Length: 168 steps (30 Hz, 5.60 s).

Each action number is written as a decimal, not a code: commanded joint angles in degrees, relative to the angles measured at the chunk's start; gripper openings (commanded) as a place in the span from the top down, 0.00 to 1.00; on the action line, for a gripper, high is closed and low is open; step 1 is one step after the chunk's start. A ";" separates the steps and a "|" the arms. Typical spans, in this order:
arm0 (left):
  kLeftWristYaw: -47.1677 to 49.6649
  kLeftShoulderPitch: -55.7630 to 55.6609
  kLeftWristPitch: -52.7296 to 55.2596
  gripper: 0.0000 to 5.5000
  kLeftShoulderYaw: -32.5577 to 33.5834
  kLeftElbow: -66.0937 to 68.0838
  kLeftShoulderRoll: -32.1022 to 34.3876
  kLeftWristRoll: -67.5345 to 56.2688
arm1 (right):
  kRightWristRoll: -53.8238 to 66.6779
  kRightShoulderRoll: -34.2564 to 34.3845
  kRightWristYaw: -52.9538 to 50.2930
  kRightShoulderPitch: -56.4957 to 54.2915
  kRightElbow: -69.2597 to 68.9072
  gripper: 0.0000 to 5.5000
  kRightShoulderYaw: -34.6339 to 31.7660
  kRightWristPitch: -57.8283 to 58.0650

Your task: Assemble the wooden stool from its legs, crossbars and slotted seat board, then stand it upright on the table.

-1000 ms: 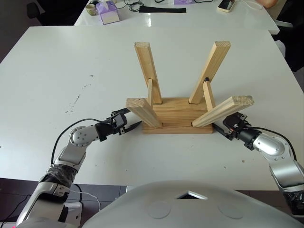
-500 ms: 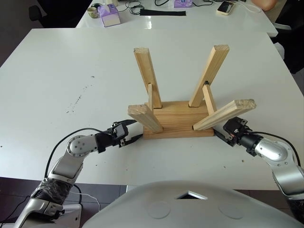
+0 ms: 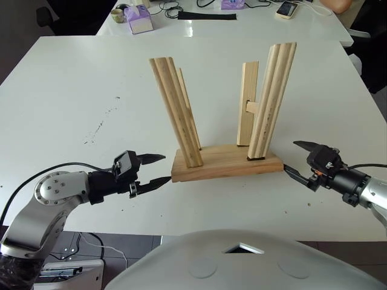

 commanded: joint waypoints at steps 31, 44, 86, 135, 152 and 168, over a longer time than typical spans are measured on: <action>-13.07 -13.65 -9.81 0.45 0.03 19.38 -0.80 14.33 | 9.73 -5.58 13.32 -4.98 6.59 0.36 -4.54 -0.46; -17.40 -15.41 -23.15 0.45 -9.89 35.17 -6.37 21.34 | 1.31 -2.41 15.80 -8.00 20.72 0.36 13.42 -10.39; -18.65 -8.14 28.03 0.76 21.40 -5.72 10.34 -28.27 | 92.81 -21.51 3.22 0.34 0.95 0.68 -22.79 19.45; 20.62 -27.52 6.65 0.76 -9.04 37.51 -9.56 8.70 | 23.06 5.77 -34.69 -26.17 39.47 0.68 12.98 -4.08; 47.92 -53.37 -34.51 0.76 -7.12 85.34 -38.64 29.06 | -4.19 31.14 -40.00 -55.32 93.15 0.68 15.63 -39.97; 52.42 -50.73 -34.77 0.76 -3.63 87.53 -40.69 31.72 | -9.31 35.43 -40.87 -57.77 99.61 0.68 11.72 -45.74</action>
